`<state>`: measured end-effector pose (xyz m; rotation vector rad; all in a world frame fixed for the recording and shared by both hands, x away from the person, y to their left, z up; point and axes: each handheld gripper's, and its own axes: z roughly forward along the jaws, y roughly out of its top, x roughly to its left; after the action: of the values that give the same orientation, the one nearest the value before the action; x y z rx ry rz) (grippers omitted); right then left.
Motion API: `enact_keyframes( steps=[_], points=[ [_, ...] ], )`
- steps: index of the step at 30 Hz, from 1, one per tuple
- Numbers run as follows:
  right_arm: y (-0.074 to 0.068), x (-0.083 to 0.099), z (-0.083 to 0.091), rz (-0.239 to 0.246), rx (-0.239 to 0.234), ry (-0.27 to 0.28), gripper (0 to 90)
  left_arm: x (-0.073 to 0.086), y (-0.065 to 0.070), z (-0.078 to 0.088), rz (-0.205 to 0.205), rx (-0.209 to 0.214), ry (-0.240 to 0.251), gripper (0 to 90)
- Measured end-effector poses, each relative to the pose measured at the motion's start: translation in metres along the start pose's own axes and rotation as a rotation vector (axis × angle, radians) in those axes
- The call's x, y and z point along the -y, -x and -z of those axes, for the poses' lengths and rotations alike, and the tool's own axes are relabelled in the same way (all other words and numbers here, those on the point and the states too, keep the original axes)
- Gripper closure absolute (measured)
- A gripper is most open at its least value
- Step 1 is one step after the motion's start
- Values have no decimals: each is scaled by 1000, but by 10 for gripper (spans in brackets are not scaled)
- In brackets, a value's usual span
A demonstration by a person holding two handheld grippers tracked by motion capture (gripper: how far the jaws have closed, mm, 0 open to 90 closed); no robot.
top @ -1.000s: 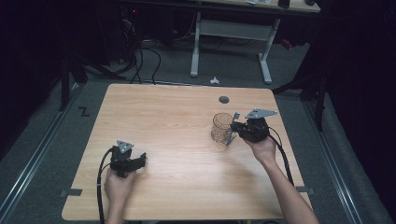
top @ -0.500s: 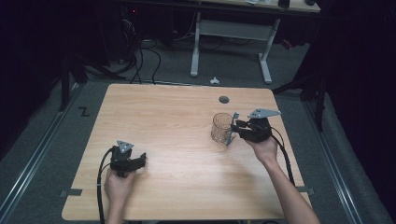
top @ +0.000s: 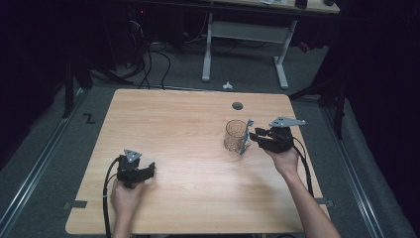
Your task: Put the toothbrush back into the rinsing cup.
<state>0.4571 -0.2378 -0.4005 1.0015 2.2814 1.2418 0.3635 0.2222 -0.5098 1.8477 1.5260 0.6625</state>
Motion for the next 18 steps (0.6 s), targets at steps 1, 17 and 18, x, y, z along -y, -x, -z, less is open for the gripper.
enact_keyframes(
  steps=[1,17,18],
  points=[
    [0,1,1,-4,1,2,630,0,0,0,0,0,0,272],
    [2,6,12,-17,5,21,639,0,0,0,0,0,0,271],
    [3,7,12,-19,6,22,640,0,0,0,0,0,0,271]
  ],
)
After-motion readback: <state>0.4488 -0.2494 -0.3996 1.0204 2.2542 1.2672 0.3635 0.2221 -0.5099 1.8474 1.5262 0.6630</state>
